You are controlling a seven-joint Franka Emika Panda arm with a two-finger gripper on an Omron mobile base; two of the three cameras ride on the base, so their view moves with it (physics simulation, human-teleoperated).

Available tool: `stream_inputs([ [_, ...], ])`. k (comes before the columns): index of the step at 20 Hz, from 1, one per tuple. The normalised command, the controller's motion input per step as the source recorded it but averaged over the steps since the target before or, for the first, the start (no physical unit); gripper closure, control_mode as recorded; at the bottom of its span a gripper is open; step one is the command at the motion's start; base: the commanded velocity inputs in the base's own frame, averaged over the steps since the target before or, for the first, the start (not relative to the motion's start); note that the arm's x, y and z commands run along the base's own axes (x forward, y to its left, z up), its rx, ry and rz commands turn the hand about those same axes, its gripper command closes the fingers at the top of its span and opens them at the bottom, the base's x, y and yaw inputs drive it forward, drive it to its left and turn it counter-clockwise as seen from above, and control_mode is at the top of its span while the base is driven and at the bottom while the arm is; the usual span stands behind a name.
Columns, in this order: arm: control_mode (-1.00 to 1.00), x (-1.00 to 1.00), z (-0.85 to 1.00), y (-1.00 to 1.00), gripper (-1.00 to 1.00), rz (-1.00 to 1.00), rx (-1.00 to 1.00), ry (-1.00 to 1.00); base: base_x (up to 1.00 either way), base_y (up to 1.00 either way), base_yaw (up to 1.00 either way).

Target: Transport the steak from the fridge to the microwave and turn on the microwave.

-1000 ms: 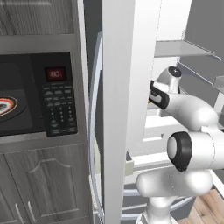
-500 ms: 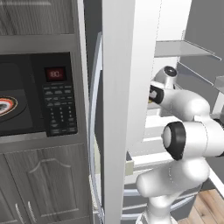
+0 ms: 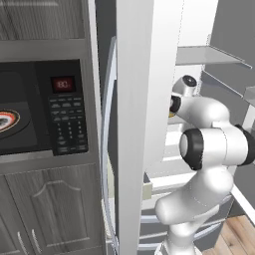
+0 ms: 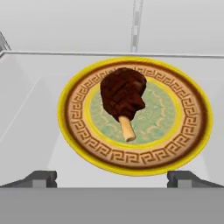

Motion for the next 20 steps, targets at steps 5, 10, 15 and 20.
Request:
stream_inputs([
  [5, -1.00, 0.22, -0.15, 0.00, -1.00, 0.00, 0.00, 0.00, 0.00, 0.00, 0.00],
  [10, -1.00, 0.22, -0.11, 0.00, -1.00, 0.00, 0.00, 0.00, 0.00, 0.00, 0.00],
  [15, -1.00, 0.23, -0.07, 0.00, -1.00, 0.00, 0.00, 0.00, 0.00, 0.00, 0.00],
  [20, -1.00, 0.23, -0.09, 0.00, -1.00, 0.00, 0.00, 0.00, 0.00, 0.00, 0.00],
])
